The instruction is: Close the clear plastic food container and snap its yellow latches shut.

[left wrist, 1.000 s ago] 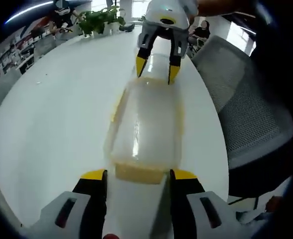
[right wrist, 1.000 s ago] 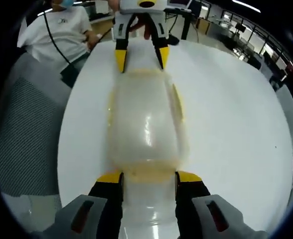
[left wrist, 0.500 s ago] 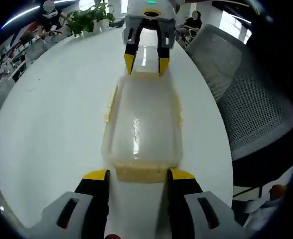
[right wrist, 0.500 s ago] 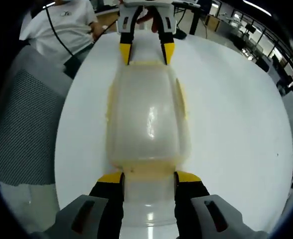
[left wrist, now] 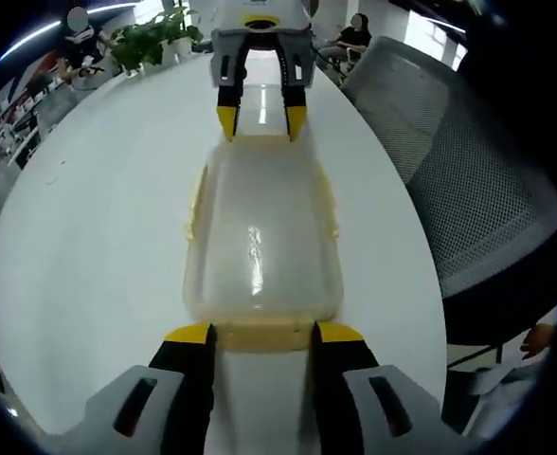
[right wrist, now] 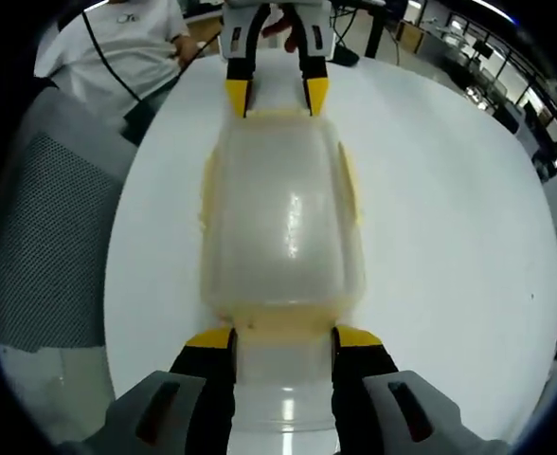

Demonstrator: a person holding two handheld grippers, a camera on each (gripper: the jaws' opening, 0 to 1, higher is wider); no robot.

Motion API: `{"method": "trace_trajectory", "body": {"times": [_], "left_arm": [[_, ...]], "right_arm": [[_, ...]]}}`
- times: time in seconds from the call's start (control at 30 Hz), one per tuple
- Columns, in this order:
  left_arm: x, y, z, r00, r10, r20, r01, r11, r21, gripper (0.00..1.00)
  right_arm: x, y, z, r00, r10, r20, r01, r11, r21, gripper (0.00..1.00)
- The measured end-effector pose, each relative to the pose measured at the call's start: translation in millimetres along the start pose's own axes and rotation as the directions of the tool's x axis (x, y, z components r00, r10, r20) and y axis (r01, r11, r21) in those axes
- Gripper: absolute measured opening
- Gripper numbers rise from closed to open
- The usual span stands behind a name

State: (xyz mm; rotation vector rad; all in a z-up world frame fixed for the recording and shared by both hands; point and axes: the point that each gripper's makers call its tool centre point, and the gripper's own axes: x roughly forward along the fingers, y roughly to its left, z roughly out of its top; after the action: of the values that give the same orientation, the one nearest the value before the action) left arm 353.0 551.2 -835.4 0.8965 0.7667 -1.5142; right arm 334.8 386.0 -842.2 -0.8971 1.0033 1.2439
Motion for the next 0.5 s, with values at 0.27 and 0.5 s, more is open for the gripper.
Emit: {"method": "trace_trajectory", "body": {"times": [0.27,0.5], "left_arm": [[-0.6,-7.1,1.2,0.999,-0.034,0.005,0.034,0.997,-0.063,0.38],[-2.5,-6.4,2.0,1.000,-0.028,0.007,0.029,0.997,-0.073,0.38]], "right_arm": [[-1.3,-0.1,-0.5,1.000,0.002,-0.001,-0.002,1.000,-0.025,0.38],[-4.0,0.8,-0.1,1.000,0.018,0.013,-0.018,1.000,-0.010,0.38]]}}
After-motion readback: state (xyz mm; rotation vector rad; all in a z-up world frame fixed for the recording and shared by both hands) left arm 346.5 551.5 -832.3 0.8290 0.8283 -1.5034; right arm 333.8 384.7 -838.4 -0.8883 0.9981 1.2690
